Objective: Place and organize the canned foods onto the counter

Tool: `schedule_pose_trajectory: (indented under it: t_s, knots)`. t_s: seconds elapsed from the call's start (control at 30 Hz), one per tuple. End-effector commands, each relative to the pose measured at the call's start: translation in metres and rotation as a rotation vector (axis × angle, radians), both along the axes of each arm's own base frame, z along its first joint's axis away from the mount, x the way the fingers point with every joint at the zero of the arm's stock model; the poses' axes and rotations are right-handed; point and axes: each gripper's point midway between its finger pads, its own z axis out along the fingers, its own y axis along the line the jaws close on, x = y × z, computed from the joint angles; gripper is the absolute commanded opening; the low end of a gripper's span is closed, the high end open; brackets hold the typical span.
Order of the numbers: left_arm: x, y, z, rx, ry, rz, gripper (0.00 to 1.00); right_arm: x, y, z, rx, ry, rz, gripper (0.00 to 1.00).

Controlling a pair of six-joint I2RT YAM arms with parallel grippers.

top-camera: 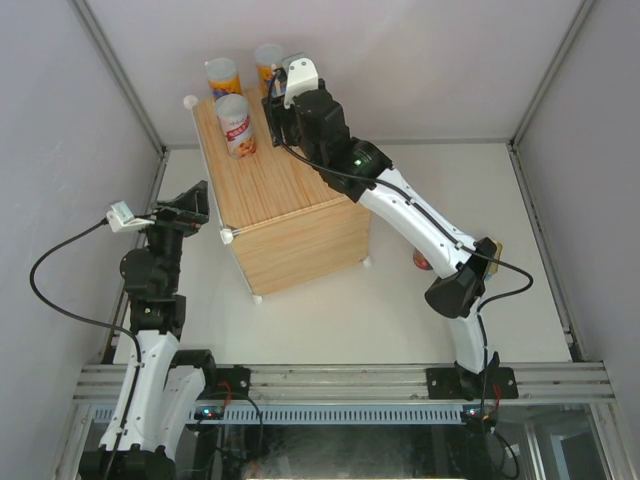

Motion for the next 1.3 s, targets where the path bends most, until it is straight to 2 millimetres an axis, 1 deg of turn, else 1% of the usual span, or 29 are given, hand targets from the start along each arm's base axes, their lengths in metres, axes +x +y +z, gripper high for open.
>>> schedule_pose_trajectory:
  t_s: [0.0, 0.1, 0.4, 0.5, 0.63, 0.87, 1.0, 1.17, 1.27]
  knots:
    - [-0.004, -0.004, 0.007, -0.003, -0.038, -0.025, 0.91, -0.008, -0.011, 0.07, 0.182, -0.122, 0.007, 0.0]
    - [-0.003, -0.005, 0.006, -0.004, -0.037, -0.026, 0.91, -0.006, -0.011, 0.067, 0.179, -0.113, 0.008, 0.0]
    - [-0.002, -0.005, 0.006, -0.006, -0.034, -0.031, 0.91, 0.007, -0.009, 0.048, 0.167, -0.076, 0.002, 0.0]
    - [-0.002, -0.005, 0.005, -0.007, -0.031, -0.031, 0.91, 0.012, -0.008, 0.042, 0.17, -0.067, 0.002, 0.05]
    - [-0.001, -0.005, 0.005, -0.007, -0.031, -0.033, 0.91, 0.021, -0.008, 0.034, 0.176, -0.047, 0.004, 0.17]
    - [0.0, -0.006, 0.005, -0.006, -0.029, -0.034, 0.91, 0.03, -0.002, 0.023, 0.176, -0.035, 0.014, 0.46]
    - [0.001, -0.006, 0.004, -0.007, -0.025, -0.035, 0.91, 0.034, 0.001, 0.019, 0.173, -0.033, 0.016, 0.59]
    - [0.003, -0.005, 0.003, -0.008, -0.021, -0.034, 0.91, 0.04, 0.002, 0.014, 0.171, -0.033, 0.013, 0.7]
    - [0.004, -0.005, 0.002, -0.01, -0.017, -0.034, 0.91, 0.043, 0.003, 0.012, 0.169, -0.035, 0.013, 0.75]
